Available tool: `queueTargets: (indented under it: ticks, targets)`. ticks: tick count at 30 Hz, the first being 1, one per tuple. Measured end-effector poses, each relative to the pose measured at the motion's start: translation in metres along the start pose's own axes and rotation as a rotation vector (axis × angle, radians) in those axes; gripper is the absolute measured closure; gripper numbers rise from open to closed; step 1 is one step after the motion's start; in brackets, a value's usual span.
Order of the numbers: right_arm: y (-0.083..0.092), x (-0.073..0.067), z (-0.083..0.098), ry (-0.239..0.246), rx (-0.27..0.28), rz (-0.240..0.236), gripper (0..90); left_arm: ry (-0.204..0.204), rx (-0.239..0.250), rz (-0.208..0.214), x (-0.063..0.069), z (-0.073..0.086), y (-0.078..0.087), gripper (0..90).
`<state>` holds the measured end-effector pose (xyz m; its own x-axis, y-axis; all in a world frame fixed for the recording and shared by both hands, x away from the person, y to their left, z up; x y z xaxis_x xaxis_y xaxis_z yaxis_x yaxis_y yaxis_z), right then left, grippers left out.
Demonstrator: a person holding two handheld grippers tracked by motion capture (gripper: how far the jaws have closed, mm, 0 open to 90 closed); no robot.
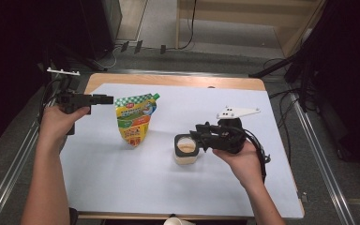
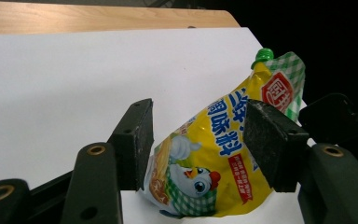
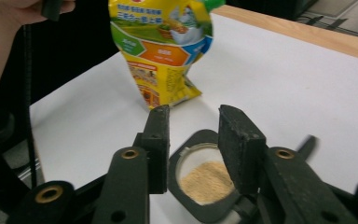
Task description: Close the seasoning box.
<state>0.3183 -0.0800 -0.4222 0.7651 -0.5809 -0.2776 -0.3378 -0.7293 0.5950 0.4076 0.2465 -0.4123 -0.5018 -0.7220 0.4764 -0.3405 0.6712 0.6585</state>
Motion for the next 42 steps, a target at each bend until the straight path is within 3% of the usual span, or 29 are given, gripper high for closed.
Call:
queueTargets:
  ticks: [5,9,12,15,21,24,34,42]
  targets:
    - [0.010,0.013,0.002,-0.014,0.002,0.026,77.8,-0.001,-0.004,0.001,-0.004,0.002,-0.004,43.9]
    - [0.019,0.022,0.001,-0.029,0.017,0.051,79.5,0.001,0.012,-0.014,-0.007,0.002,-0.007,44.3]
    - [0.026,0.031,0.001,-0.041,0.028,0.071,83.8,0.008,0.000,0.013,-0.006,0.004,-0.010,43.3]
    - [0.030,0.038,0.004,-0.061,0.022,0.084,87.8,0.008,-0.003,0.008,-0.007,0.005,-0.012,42.9]
    - [0.024,0.053,0.013,-0.085,0.009,0.113,90.0,0.008,-0.004,0.000,-0.008,0.005,-0.013,42.4]
    - [0.014,0.058,0.020,-0.099,-0.010,0.102,90.0,0.004,-0.007,-0.003,-0.008,0.005,-0.014,42.2]
    - [-0.002,0.053,0.025,-0.112,-0.026,0.073,90.0,-0.002,-0.003,-0.013,-0.006,0.004,-0.015,41.5]
    - [-0.015,0.042,0.027,-0.092,-0.043,0.034,90.0,-0.004,-0.003,-0.018,-0.006,0.004,-0.015,41.4]
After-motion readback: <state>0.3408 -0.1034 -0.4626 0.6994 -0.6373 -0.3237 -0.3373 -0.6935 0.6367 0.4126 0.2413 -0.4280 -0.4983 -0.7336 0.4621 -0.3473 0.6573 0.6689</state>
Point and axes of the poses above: each handheld gripper's, and its own axes: y roughly backward along the jaws, z roughly out of its underside, x roughly to its right, the point moved 9 cm from there along -y, roughly forward along the jaws, and after that the axes turned 8 degrees about -x, right-handed, at the moved point
